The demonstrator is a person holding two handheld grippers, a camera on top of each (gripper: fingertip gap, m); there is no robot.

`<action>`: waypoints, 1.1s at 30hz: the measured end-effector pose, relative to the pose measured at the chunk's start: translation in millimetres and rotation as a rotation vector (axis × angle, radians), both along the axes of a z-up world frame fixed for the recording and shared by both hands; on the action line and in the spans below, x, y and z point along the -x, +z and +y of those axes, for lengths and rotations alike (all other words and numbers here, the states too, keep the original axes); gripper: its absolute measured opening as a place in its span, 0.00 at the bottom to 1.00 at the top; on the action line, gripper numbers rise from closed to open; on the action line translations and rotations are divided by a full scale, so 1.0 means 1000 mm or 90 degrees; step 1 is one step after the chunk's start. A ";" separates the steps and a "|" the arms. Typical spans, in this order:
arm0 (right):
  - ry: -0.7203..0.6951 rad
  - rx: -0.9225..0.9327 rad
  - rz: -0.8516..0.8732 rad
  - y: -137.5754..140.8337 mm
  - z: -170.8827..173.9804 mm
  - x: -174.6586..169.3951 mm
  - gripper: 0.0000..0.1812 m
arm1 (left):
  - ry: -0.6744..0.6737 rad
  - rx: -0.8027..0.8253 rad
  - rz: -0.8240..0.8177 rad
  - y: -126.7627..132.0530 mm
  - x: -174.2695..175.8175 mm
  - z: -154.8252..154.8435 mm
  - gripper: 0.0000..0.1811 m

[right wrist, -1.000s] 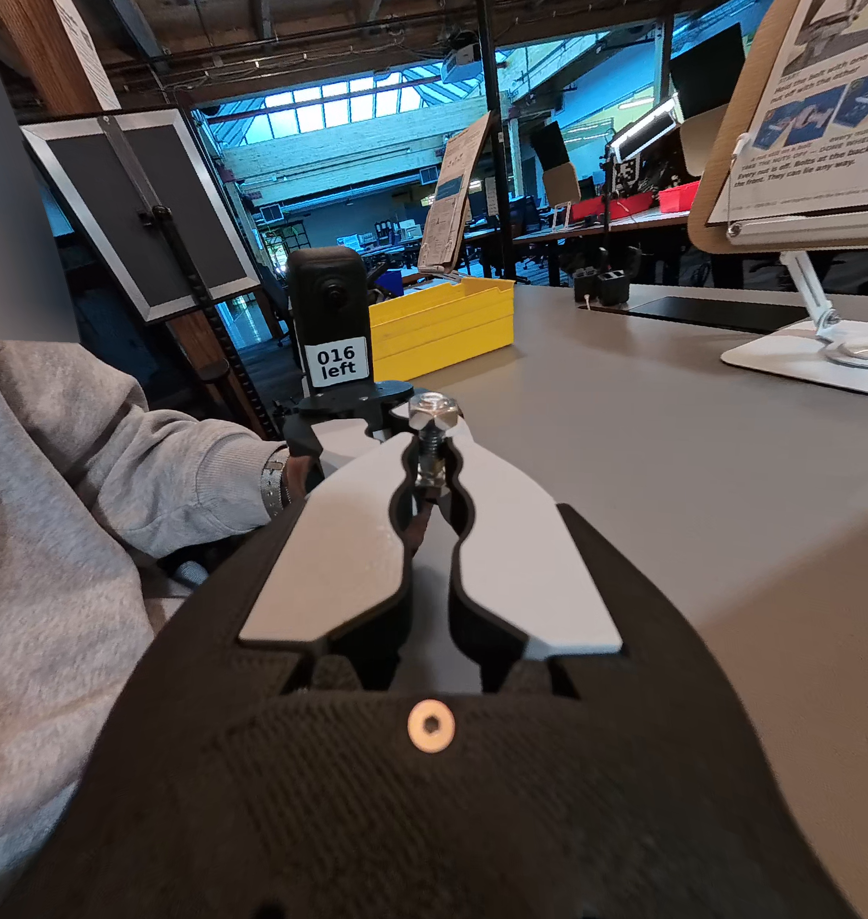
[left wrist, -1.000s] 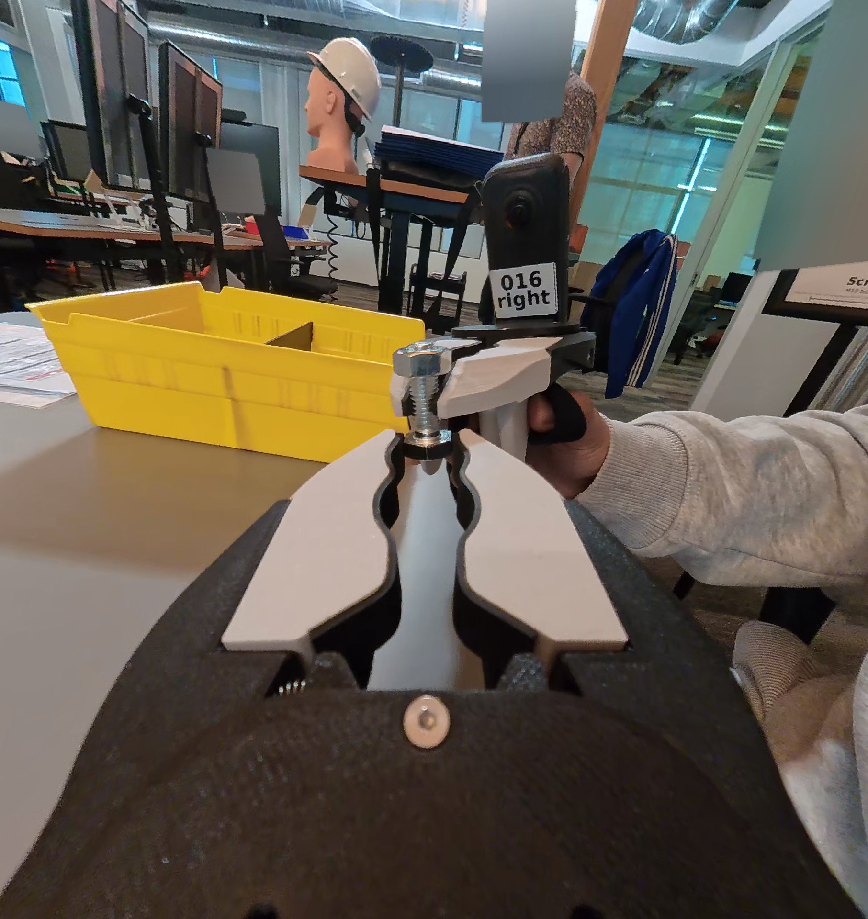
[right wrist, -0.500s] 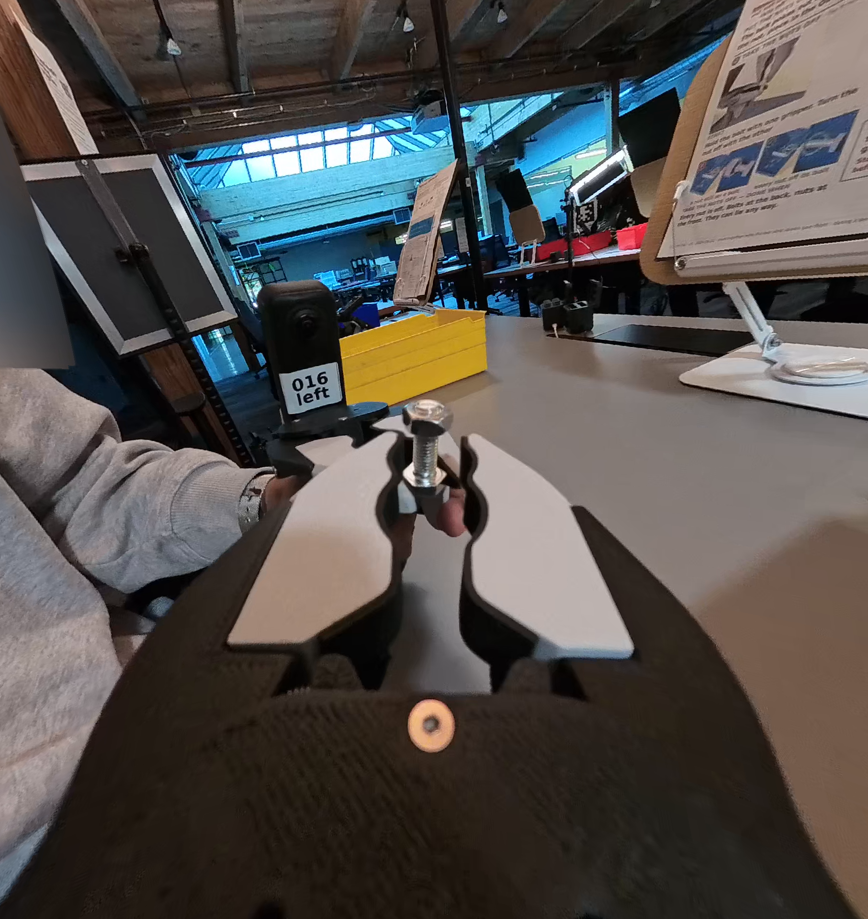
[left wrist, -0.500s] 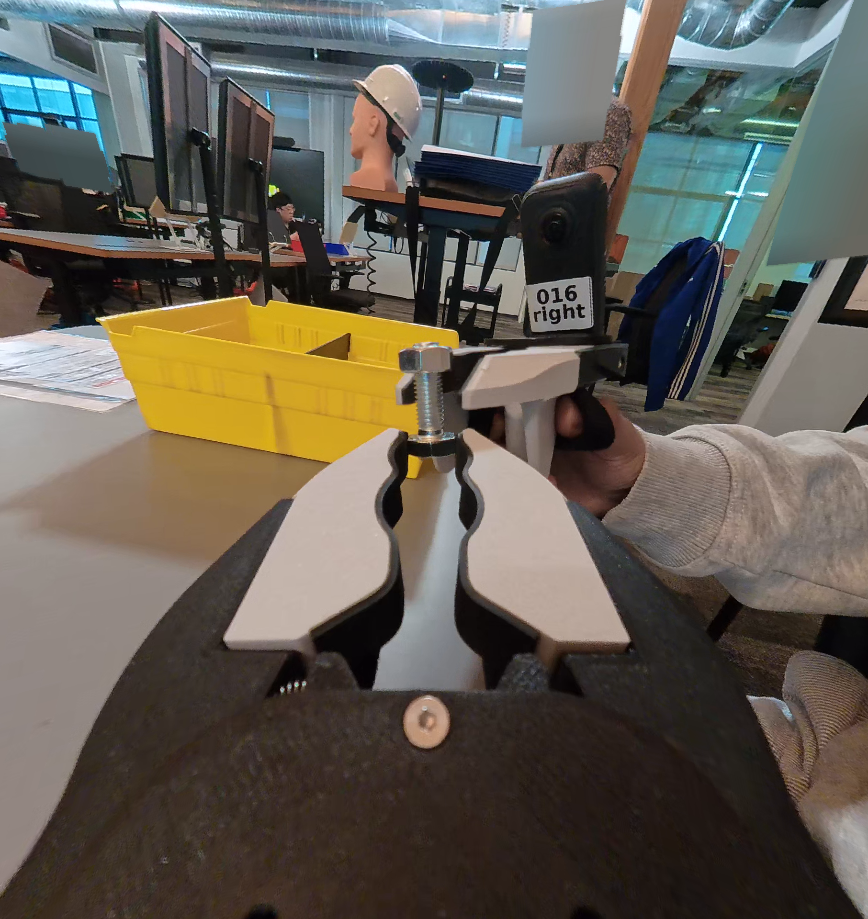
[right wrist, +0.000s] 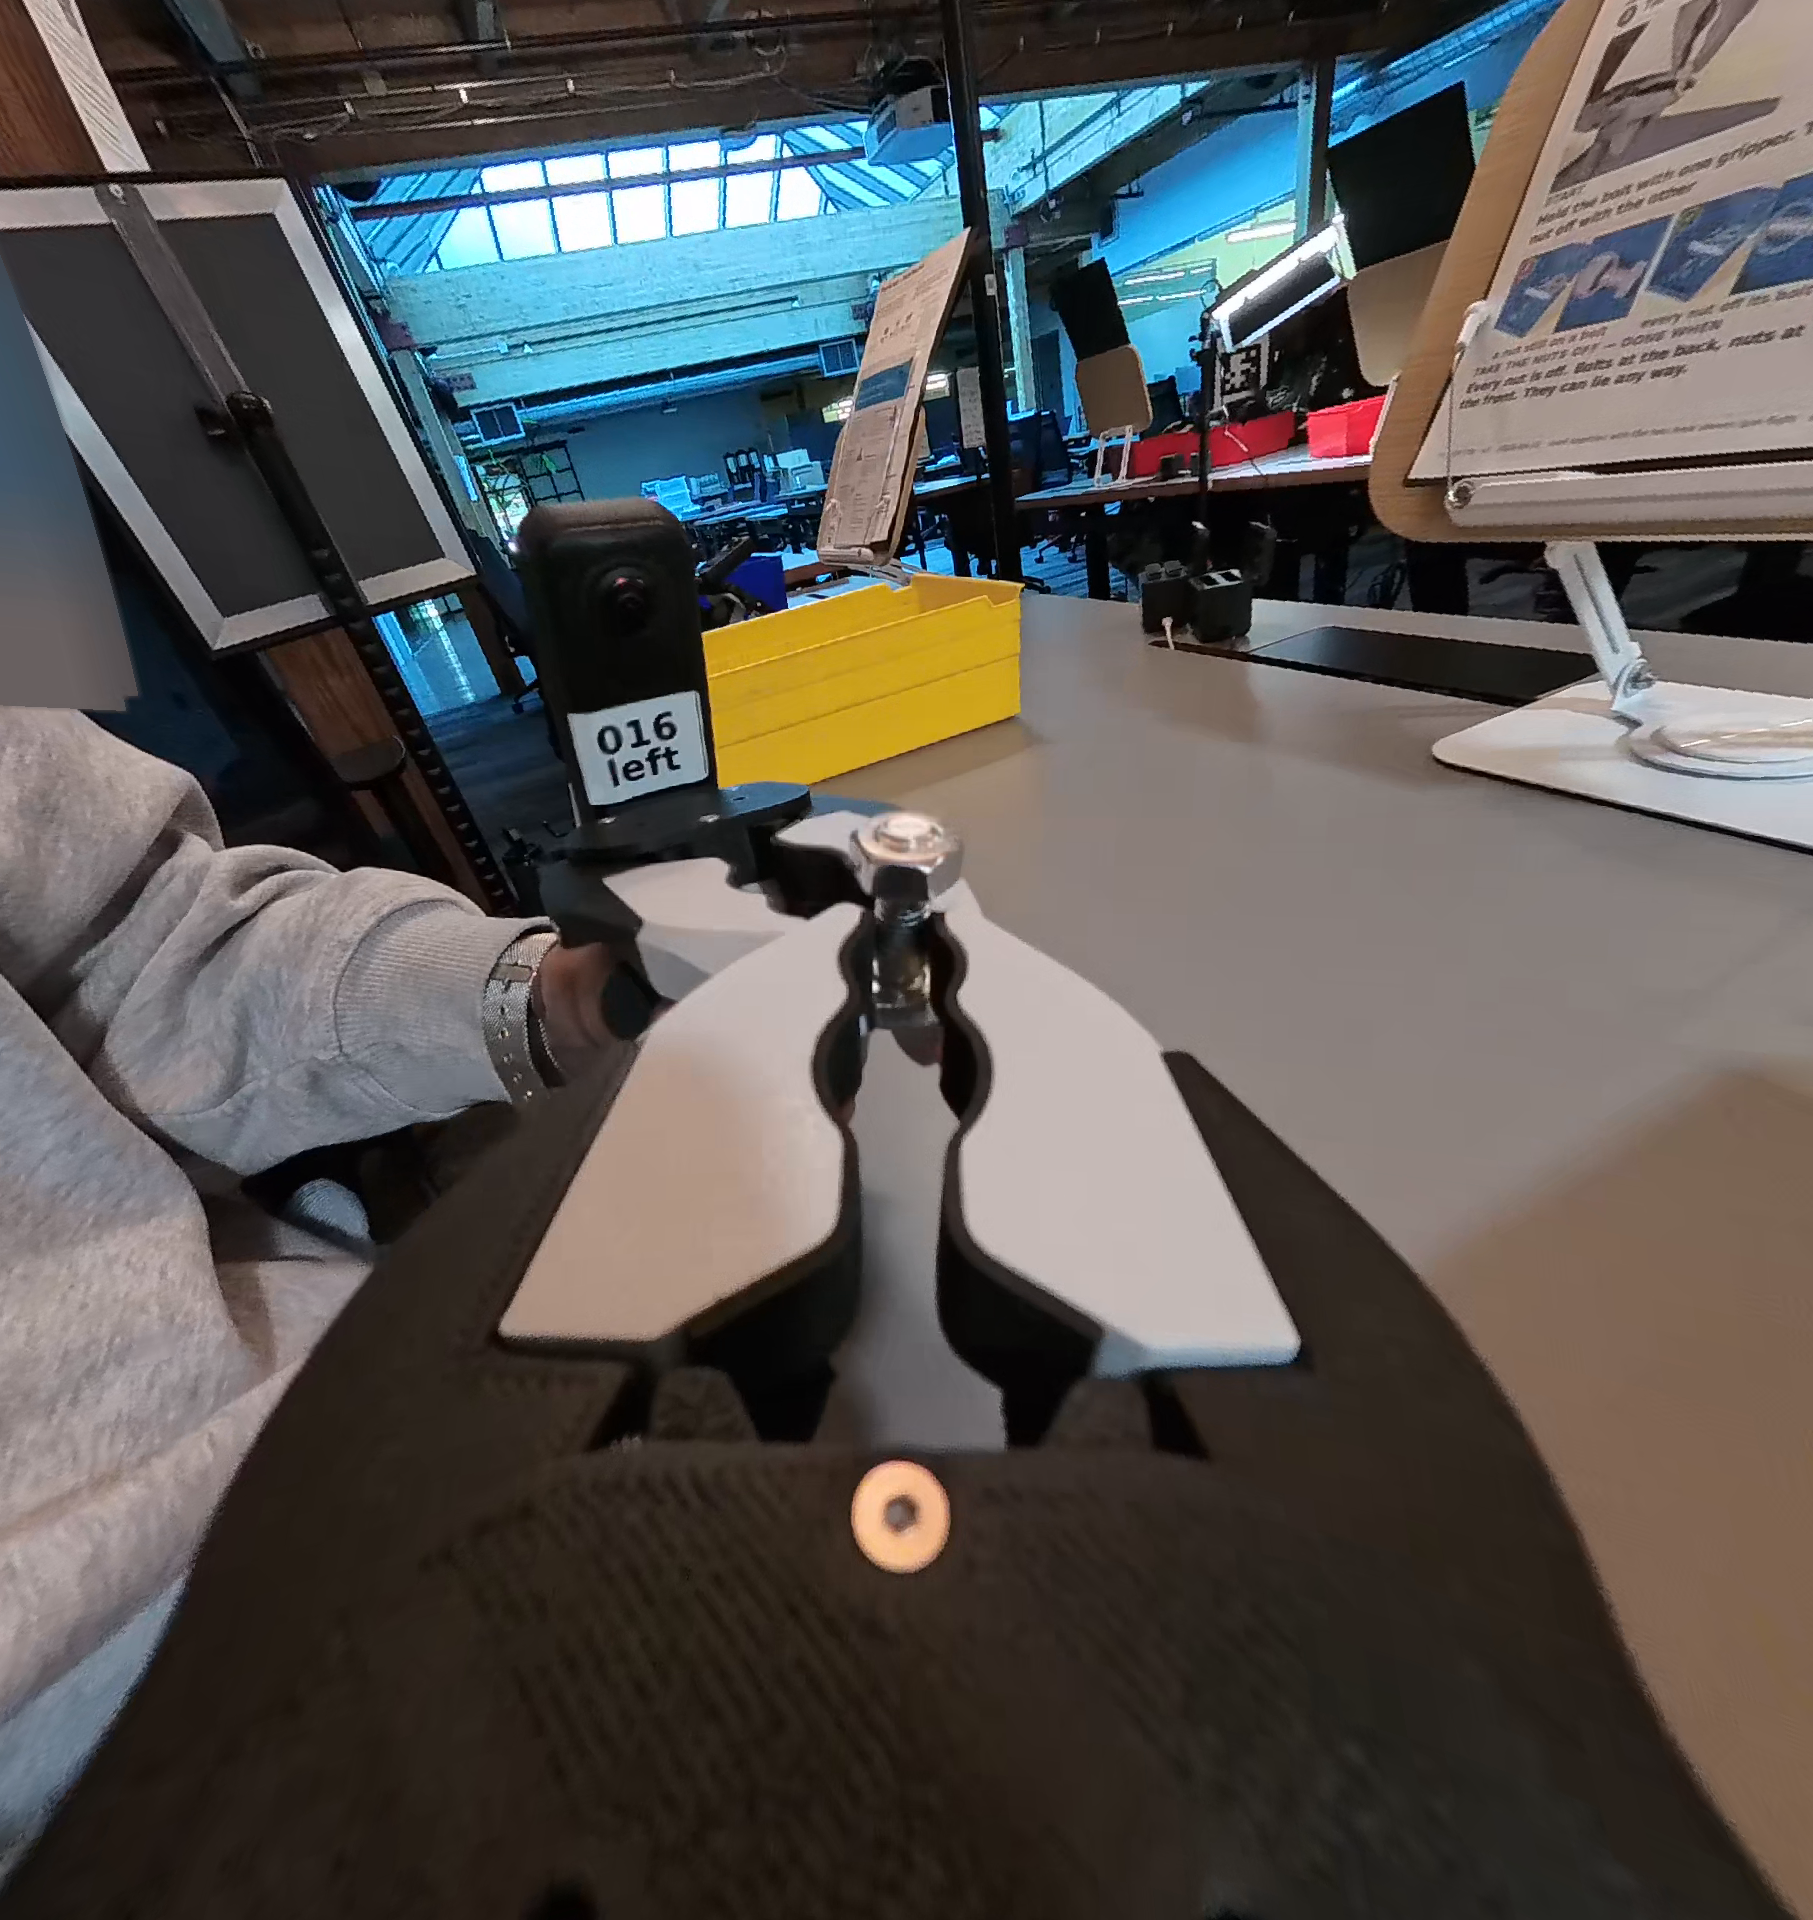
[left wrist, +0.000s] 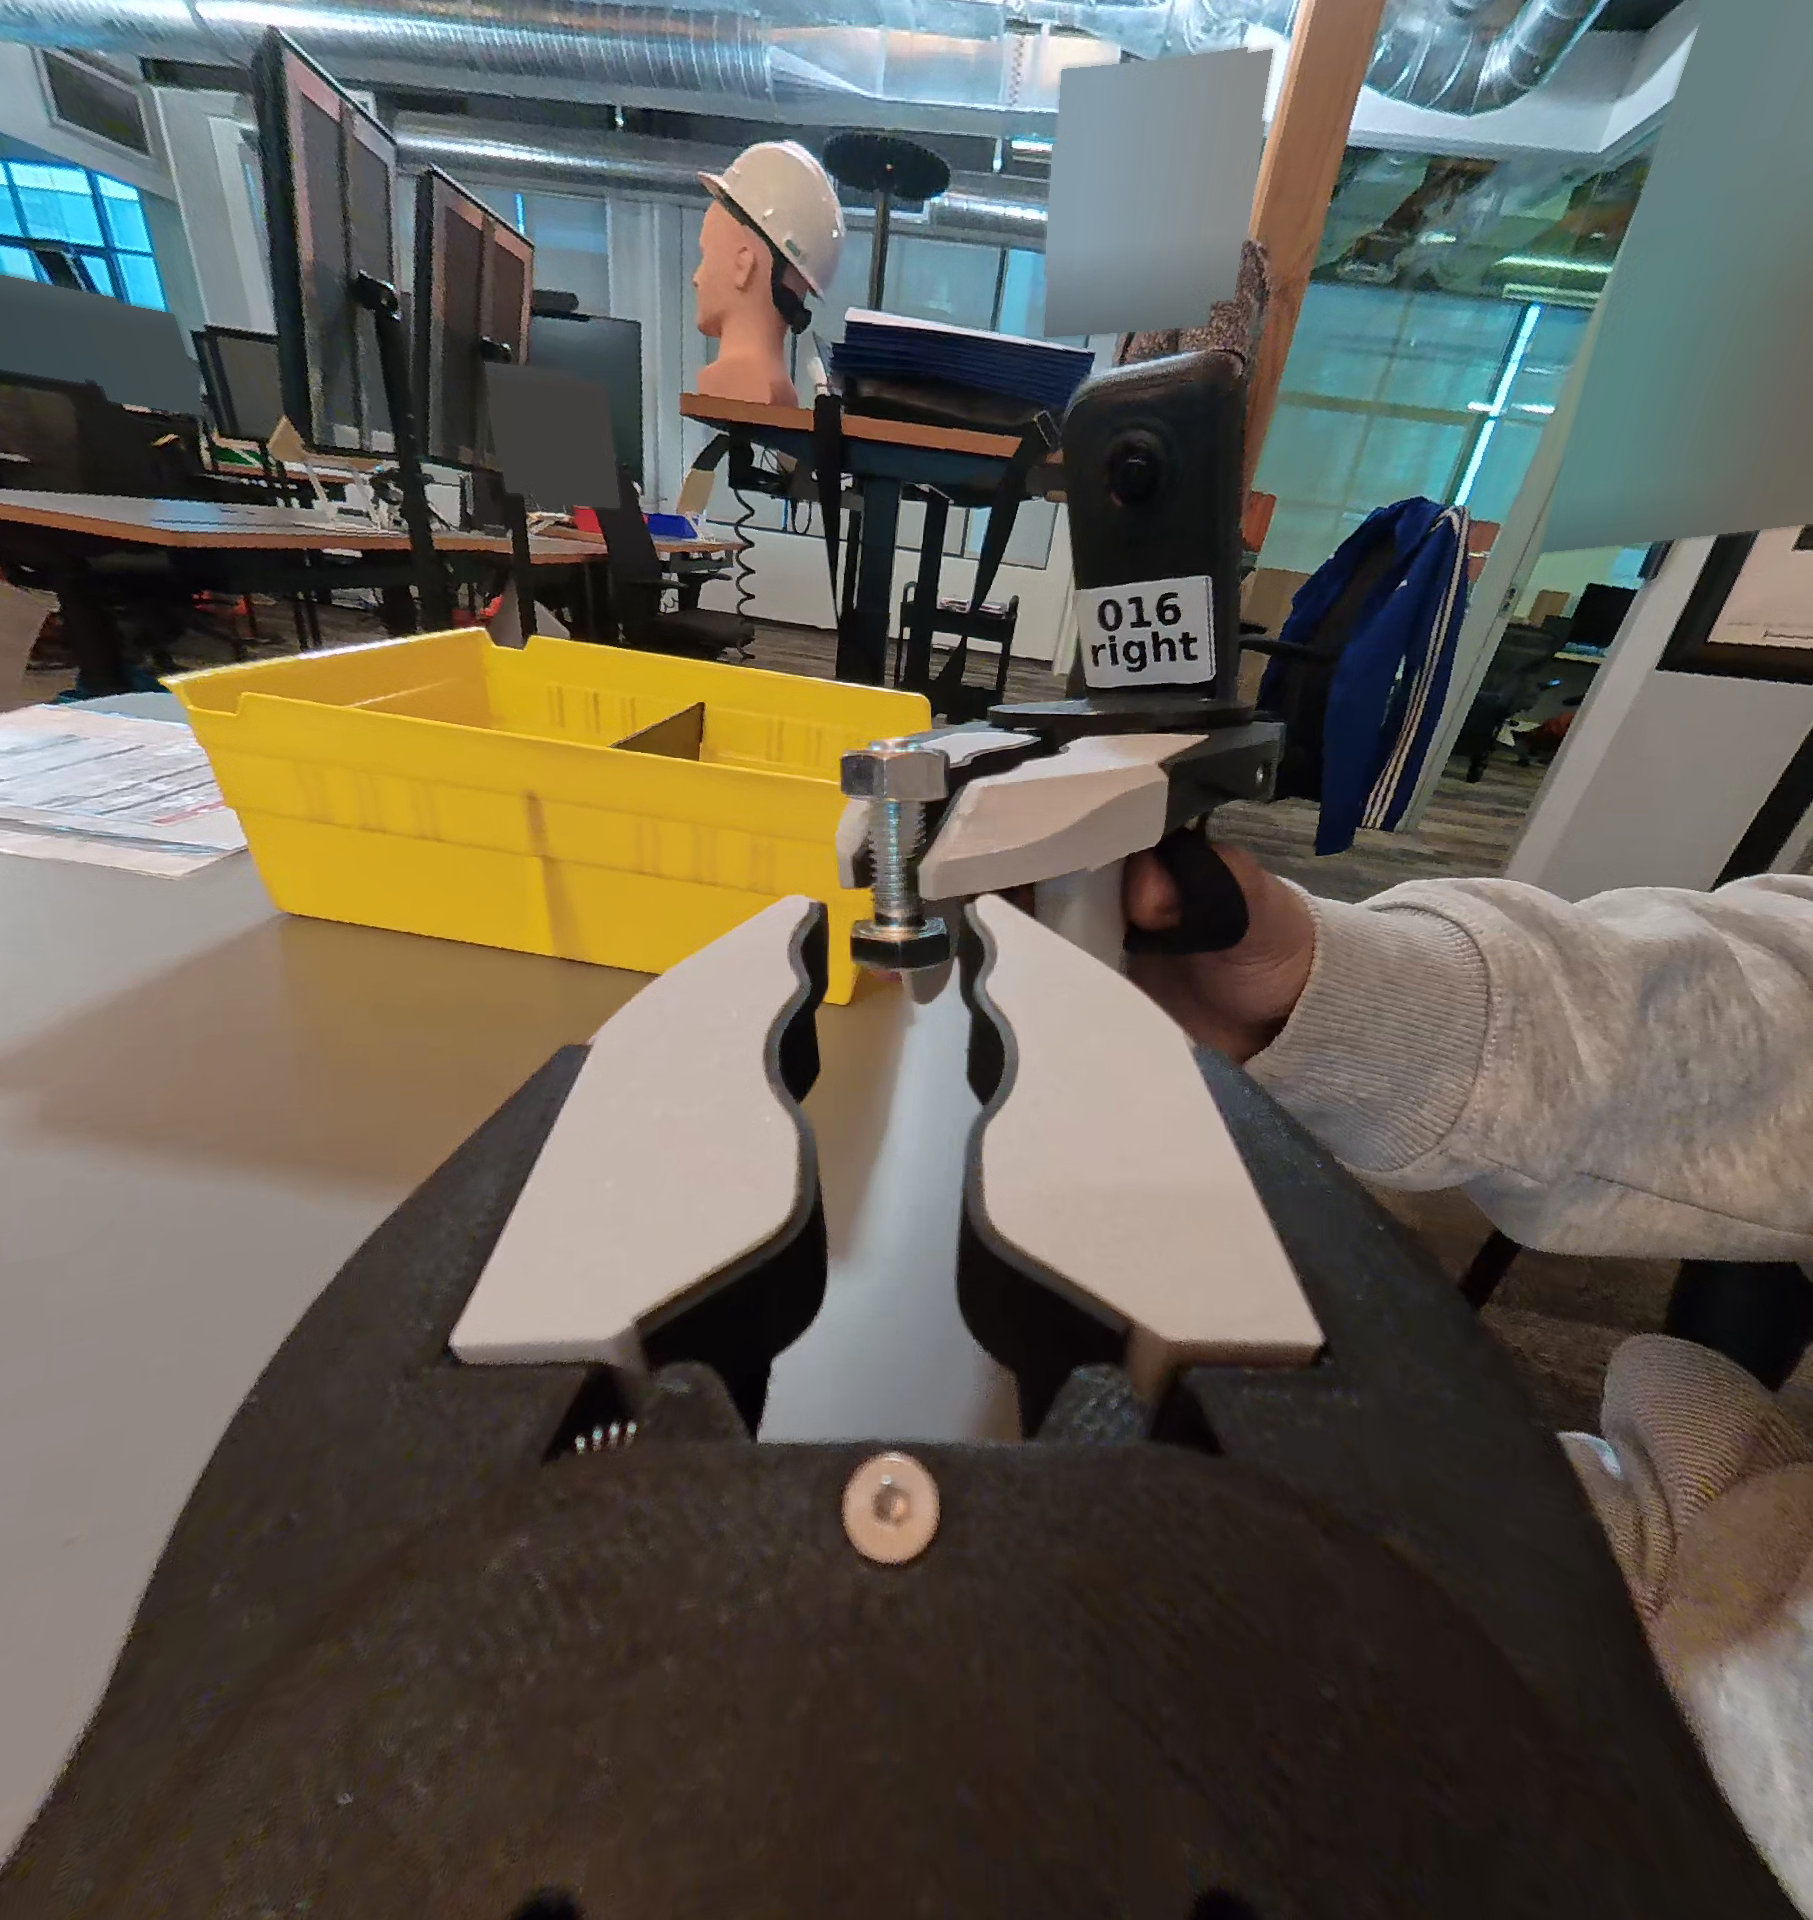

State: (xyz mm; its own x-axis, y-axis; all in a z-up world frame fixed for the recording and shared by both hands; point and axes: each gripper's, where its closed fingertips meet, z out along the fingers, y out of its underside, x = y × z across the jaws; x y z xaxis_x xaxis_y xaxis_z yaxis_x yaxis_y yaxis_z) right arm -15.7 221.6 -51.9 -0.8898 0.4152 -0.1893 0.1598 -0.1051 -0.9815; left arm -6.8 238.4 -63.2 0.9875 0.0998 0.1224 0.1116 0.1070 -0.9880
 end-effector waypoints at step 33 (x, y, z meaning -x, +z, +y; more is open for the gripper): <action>0.001 0.015 0.019 0.005 0.002 -0.002 0.09 | -0.014 0.012 0.003 -0.002 0.002 -0.002 0.10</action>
